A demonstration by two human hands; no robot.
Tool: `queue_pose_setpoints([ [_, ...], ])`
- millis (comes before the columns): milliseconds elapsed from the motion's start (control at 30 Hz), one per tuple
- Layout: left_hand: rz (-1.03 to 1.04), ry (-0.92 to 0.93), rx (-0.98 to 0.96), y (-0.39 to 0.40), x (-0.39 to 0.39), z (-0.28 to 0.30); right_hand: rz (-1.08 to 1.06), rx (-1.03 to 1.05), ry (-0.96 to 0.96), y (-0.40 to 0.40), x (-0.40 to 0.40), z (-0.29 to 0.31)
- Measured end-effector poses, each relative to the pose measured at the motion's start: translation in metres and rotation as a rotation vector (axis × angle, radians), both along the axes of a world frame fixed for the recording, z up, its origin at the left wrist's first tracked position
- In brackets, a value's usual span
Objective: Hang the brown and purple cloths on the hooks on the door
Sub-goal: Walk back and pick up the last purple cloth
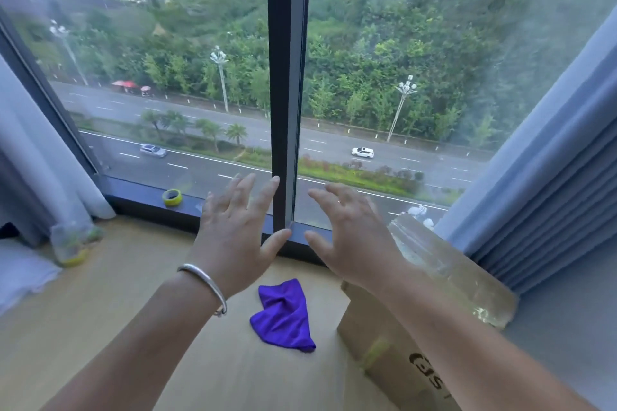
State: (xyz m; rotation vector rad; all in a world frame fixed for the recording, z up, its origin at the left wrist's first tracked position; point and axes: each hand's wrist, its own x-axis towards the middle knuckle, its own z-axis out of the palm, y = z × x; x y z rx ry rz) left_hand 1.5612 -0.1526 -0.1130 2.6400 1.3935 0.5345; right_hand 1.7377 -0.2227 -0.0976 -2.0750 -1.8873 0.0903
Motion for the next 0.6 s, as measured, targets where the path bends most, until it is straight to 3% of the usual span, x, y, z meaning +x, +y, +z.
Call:
queue_pose_setpoints([
  [267, 0.02, 0.004, -0.118, 0.102, -0.004, -0.101, -0.026, -0.054, 0.076, 0.106, -0.012, -0.101],
  [433, 0.041, -0.077, -0.216, 0.138, -0.012, -0.207, -0.029, -0.147, 0.12, 0.144, -0.018, -0.219],
  [600, 0.066, -0.034, -0.348, 0.152, -0.013, -0.361, -0.03, -0.293, 0.146, 0.157, -0.01, -0.373],
])
